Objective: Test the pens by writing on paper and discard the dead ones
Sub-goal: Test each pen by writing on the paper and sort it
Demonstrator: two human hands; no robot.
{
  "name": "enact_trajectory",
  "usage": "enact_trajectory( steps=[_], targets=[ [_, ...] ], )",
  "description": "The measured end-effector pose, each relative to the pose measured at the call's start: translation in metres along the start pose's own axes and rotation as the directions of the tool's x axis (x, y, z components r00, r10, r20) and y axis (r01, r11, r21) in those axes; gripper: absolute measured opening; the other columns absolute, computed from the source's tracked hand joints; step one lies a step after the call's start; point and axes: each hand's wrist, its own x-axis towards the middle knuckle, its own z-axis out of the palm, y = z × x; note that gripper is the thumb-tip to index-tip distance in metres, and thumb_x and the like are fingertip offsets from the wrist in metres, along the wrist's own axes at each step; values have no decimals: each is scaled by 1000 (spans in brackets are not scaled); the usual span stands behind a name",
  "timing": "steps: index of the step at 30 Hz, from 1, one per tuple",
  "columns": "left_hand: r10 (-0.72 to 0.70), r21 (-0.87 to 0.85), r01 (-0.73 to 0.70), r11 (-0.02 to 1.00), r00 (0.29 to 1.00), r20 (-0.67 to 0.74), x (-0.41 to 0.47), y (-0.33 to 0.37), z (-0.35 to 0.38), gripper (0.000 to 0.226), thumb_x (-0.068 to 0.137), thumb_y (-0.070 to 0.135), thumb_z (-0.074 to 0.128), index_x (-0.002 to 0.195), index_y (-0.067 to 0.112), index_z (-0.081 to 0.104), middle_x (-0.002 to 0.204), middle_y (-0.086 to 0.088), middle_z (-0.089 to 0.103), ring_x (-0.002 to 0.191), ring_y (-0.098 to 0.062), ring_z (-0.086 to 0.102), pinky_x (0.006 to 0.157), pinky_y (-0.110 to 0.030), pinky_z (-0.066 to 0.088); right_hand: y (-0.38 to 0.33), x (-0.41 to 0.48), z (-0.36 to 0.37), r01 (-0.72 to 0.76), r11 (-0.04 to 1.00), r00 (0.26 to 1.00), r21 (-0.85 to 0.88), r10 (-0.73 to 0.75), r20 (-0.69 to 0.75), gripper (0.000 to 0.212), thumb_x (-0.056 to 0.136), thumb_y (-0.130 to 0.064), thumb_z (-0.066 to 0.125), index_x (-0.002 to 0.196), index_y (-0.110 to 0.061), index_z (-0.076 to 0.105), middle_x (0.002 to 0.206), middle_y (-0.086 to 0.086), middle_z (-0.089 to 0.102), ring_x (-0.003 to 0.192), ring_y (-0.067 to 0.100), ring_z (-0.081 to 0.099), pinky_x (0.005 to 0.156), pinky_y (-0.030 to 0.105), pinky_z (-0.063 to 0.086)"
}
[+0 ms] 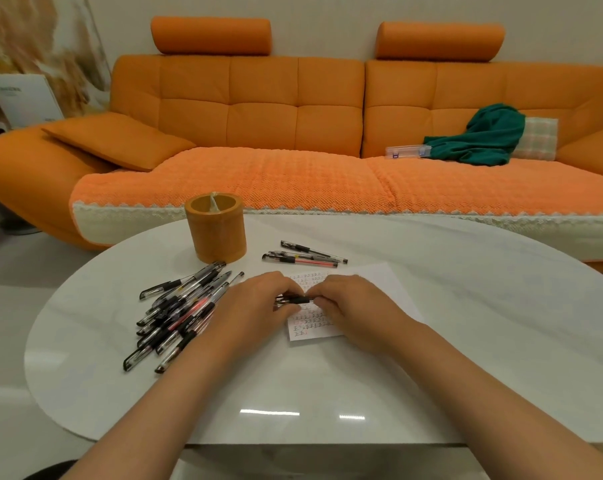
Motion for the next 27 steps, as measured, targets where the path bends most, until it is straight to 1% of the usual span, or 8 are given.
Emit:
enact_trajectory(
  steps=[2, 4, 8, 13, 16, 19, 21, 27],
  targets=[
    [-5, -14, 4, 1000, 1000, -26, 0, 1, 0, 25, 88, 39, 72, 112, 41, 64, 102, 24, 64, 90, 1, 57, 79, -26, 52, 0, 1, -2, -23, 997, 999, 74, 20, 36, 27, 103, -28, 48, 121, -25, 67, 109, -7, 66, 98, 13, 58, 87, 31, 46],
    [-39, -34, 39, 999, 999, -8, -1, 0, -2, 28, 88, 42, 71, 115, 42, 62, 101, 26, 63, 91, 2, 56, 80, -25, 51, 5, 1, -4, -37, 996, 999, 79, 35, 17, 21, 101, -27, 53, 115, -27, 68, 101, -11, 62, 91, 9, 55, 80, 27, 45],
    [-90, -33, 92, 995, 994, 56, -1, -2, -2, 16, 97, 45, 55, 105, 42, 68, 92, 23, 65, 86, -1, 57, 75, -30, 52, 13, -3, -5, -72, 996, 997, 50, 73, -34, 11, 97, -26, 60, 107, -30, 64, 96, -19, 53, 78, 0, 47, 68, 18, 36],
    [-85, -53, 87, 995, 995, 43, -2, -1, -1, 15, 96, 39, 58, 103, 39, 71, 89, 23, 65, 85, 2, 56, 74, -29, 51, 9, -6, -4, -79, 993, 997, 85, 79, -3, 15, 95, -20, 58, 105, -32, 56, 100, -15, 56, 82, 5, 50, 72, 25, 44],
    [-43, -107, 44, 993, 999, 12, -2, 2, 1, 13, 94, 39, 62, 103, 39, 72, 90, 20, 67, 85, -1, 58, 75, -32, 53, 2, -5, -3, -41, 992, 999, 122, 37, 37, 14, 95, -31, 56, 108, -32, 61, 99, -15, 59, 83, 0, 51, 75, 23, 46],
    [-8, -164, 2, 986, 999, -36, -1, 4, 3, 9, 93, 37, 66, 100, 37, 72, 82, 18, 69, 82, 0, 59, 74, -32, 52, -1, -2, -2, -32, 995, 999, 94, 29, 42, 21, 99, -41, 49, 104, -28, 65, 94, -12, 62, 85, 7, 55, 78, 34, 50],
    [9, -187, -19, 982, 998, -56, -1, 6, 2, 8, 92, 36, 68, 98, 36, 73, 79, 19, 70, 82, 0, 60, 73, -31, 52, -2, -2, -3, -36, 996, 998, 86, 31, 51, 25, 102, -40, 45, 105, -26, 66, 94, -9, 63, 85, 9, 55, 78, 36, 50],
    [37, -230, -52, 972, 997, -67, 0, 5, 1, 7, 90, 33, 70, 94, 36, 75, 78, 21, 70, 82, -4, 62, 70, -22, 50, -4, -2, 0, -38, 988, 999, 147, 33, 31, 24, 102, -38, 46, 100, -28, 68, 81, -10, 62, 75, 8, 54, 68, 33, 47]
  ],
)
